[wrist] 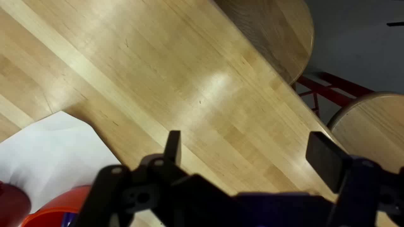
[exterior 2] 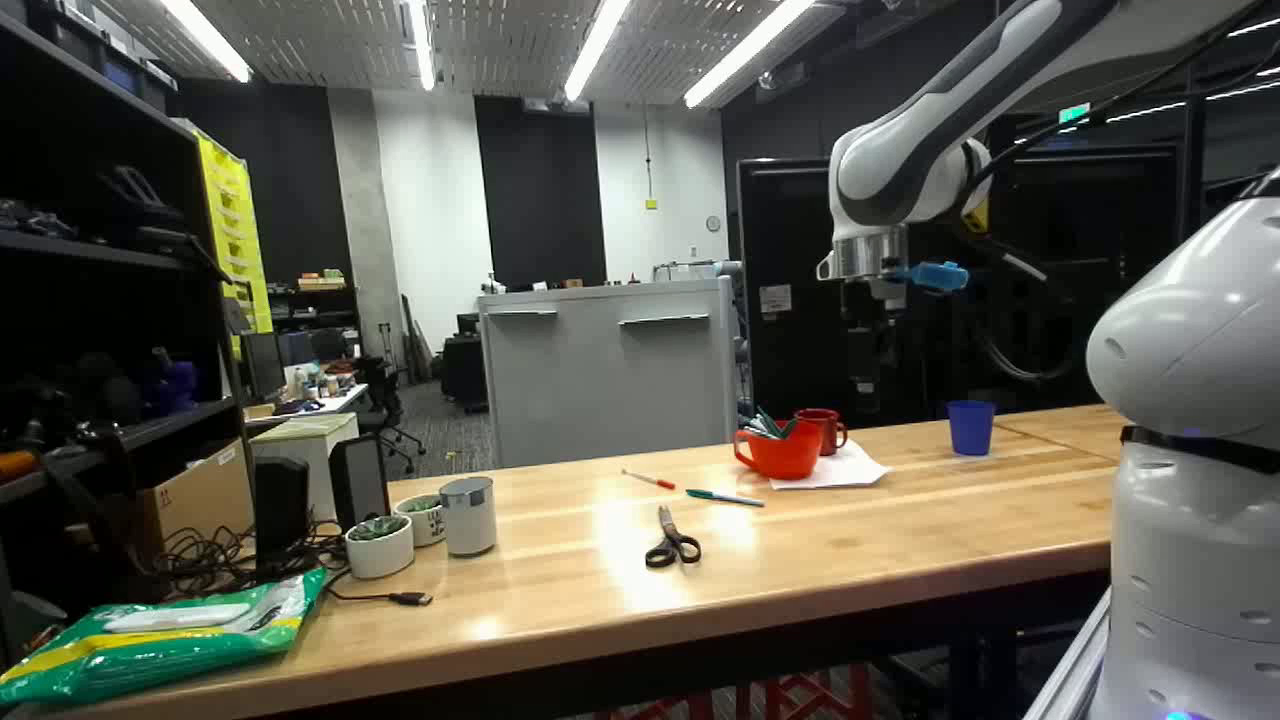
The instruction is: Pick up the big red mug with pens and move it to the left
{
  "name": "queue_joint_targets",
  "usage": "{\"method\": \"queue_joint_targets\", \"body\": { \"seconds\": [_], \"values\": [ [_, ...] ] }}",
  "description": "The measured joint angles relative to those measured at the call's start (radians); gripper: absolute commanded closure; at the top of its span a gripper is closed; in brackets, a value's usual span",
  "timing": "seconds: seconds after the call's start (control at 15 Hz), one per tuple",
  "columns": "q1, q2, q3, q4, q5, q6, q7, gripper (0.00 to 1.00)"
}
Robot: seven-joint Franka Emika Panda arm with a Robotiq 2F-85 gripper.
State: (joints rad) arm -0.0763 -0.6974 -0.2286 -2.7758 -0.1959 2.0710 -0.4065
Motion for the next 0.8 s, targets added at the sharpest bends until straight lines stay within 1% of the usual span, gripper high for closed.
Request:
{"method": "queue_joint_targets", "body": {
  "seconds": [0.6, 0.67, 0.8],
  "values": [
    [0.000, 0.001, 0.000, 0.000, 0.002, 0.000, 0.000, 0.00],
    [0.000, 0.004, -0.003, 0.002, 0.009, 0.000, 0.000, 0.00],
    [0.005, 0.021, -0.019, 0.015, 0.062, 0.002, 0.000, 0.00]
  ]
}}
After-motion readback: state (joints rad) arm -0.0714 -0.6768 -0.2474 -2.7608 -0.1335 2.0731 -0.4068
